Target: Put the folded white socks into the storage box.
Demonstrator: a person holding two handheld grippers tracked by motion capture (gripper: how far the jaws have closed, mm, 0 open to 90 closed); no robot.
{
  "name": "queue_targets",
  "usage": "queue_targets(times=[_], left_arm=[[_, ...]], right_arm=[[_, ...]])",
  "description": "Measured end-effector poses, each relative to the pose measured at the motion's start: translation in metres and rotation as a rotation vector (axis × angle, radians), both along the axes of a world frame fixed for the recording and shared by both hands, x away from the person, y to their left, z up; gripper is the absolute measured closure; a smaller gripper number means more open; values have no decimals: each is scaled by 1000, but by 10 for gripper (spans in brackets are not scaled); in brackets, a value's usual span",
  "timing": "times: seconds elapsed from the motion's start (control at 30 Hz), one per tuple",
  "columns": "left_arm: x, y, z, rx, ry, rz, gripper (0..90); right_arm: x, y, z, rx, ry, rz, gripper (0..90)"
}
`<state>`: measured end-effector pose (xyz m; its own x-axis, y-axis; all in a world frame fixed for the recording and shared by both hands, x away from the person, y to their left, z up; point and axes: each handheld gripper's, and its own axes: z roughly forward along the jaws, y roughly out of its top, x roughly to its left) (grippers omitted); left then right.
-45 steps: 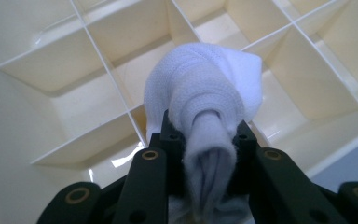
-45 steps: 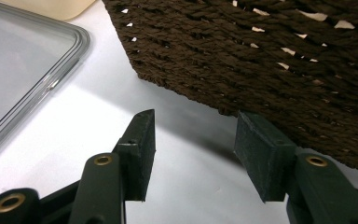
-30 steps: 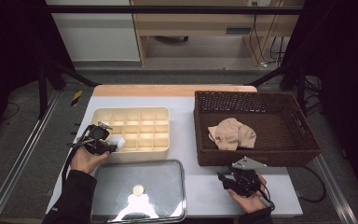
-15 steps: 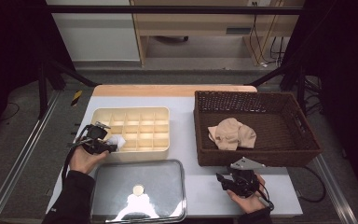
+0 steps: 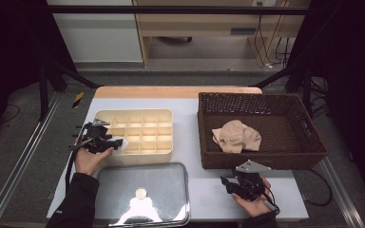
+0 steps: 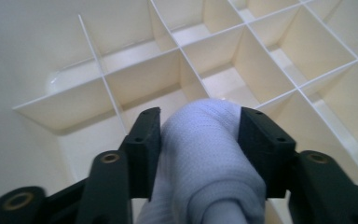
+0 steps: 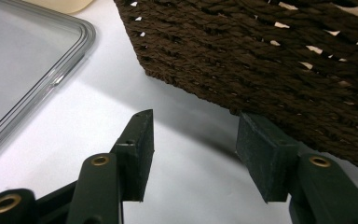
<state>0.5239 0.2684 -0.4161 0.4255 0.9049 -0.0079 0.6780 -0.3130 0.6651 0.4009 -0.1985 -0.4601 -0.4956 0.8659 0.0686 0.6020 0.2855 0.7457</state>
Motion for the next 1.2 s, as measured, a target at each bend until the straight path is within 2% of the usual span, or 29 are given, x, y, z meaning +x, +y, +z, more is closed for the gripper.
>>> queue_targets(times=[0.1, 0.2, 0.33, 0.5, 0.67, 0.8, 0.9, 1.0, 1.1, 1.2], left_arm=[[-2, 0, 2, 8, 11, 11, 643], [-4, 1, 5, 21, 35, -11, 707], [-7, 3, 5, 41, 63, -36, 722], [-5, 5, -2, 35, 110, -50, 734], [-5, -1, -2, 82, 120, -49, 739], [-2, 2, -2, 54, 140, -50, 742], [-3, 0, -2, 72, 140, -47, 744], [-3, 0, -4, 58, 152, -49, 747], [-1, -4, -8, 96, 157, -58, 750], [0, -3, -8, 80, 165, -56, 749]], right_arm=[[0, -1, 0, 3, -1, 1, 470], [0, -1, 1, 1, -2, 1, 470], [-1, -1, 1, 3, 1, -2, 471], [0, -1, 0, -3, -2, -7, 472], [0, -1, 1, -7, -6, -3, 473], [0, 0, 0, -10, -2, -1, 474], [1, 1, 0, -9, 2, -1, 474], [1, 1, 0, -11, 4, -1, 475], [1, 1, 0, -10, 6, -2, 475], [1, 1, 0, -8, 5, -1, 475]])
